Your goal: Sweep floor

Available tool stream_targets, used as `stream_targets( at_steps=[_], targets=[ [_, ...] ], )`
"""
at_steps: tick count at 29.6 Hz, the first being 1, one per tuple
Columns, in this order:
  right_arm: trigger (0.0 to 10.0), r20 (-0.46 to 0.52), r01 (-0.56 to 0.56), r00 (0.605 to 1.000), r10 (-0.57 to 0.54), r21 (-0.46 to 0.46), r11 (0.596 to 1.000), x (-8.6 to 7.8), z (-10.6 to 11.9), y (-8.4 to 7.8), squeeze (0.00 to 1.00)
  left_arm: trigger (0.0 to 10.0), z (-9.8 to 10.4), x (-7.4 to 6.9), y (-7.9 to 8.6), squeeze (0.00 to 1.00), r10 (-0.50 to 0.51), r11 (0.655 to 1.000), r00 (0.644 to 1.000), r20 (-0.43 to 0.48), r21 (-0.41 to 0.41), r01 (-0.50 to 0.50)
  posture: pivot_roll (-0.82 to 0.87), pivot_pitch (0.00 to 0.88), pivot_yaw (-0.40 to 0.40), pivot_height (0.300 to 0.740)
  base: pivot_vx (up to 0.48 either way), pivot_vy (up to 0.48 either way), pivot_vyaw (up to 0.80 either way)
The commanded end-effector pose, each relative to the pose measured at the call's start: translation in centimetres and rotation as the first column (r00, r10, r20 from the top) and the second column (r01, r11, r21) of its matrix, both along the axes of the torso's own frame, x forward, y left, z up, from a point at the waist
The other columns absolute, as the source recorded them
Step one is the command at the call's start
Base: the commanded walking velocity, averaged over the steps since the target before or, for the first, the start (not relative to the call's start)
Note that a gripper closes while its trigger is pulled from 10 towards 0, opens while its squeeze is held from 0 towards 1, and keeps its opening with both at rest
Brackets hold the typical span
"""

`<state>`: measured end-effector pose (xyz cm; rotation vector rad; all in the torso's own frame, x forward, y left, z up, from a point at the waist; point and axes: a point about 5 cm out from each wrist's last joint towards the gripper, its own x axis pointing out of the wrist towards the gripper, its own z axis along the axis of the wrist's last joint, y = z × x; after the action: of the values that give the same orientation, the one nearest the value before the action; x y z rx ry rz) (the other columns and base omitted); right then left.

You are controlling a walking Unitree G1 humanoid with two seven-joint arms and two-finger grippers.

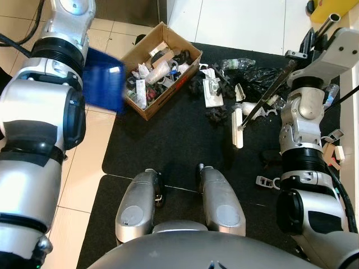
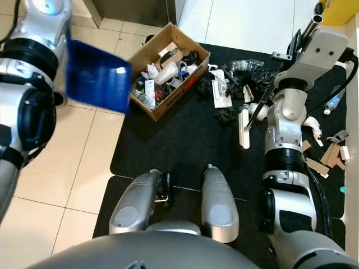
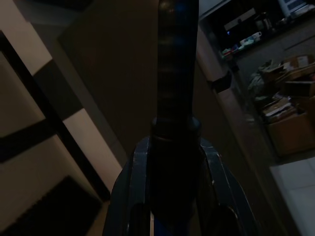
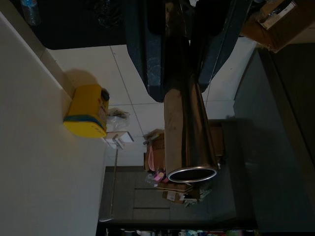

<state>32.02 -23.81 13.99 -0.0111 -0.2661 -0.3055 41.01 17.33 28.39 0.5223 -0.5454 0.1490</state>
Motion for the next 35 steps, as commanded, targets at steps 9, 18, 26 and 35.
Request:
stream_targets(
  at_steps=[9,18,26,35],
  targets=[
    [10.0,0.046,-0.001,0.999,0.002,-0.016,1.000,0.0,0.9,0.0,0.00,10.0,1.1,-0.1,0.4,0.00,-0.018,0.999,0.999,0.039,-0.050,0.020,0.02,0.104,0.063,0.740,0.000,0.000,0.00],
    [10.0,0.035,0.000,0.999,0.000,-0.019,1.000,-0.1,0.7,-0.2,0.00,10.0,2.9,-0.3,1.7,0.00,-0.060,0.936,0.992,0.106,-0.339,0.093,0.02,0.092,0.061,0.740,0.000,0.000,0.00],
    [10.0,0.010,-0.019,1.000,0.019,-0.016,1.000,0.3,0.1,0.2,0.00,10.0,2.4,-0.2,-0.2,0.00,-0.256,0.803,0.956,0.145,-0.518,0.294,0.04,0.081,0.049,0.740,0.000,0.000,0.00],
    [10.0,-0.053,-0.008,0.999,0.005,-0.062,0.998,0.3,-0.4,-0.6,0.00,10.0,-0.5,-0.5,-3.9,0.00,-0.423,0.701,0.897,0.129,-0.580,0.414,0.03,0.084,0.044,0.740,0.000,0.000,0.00]
  ],
)
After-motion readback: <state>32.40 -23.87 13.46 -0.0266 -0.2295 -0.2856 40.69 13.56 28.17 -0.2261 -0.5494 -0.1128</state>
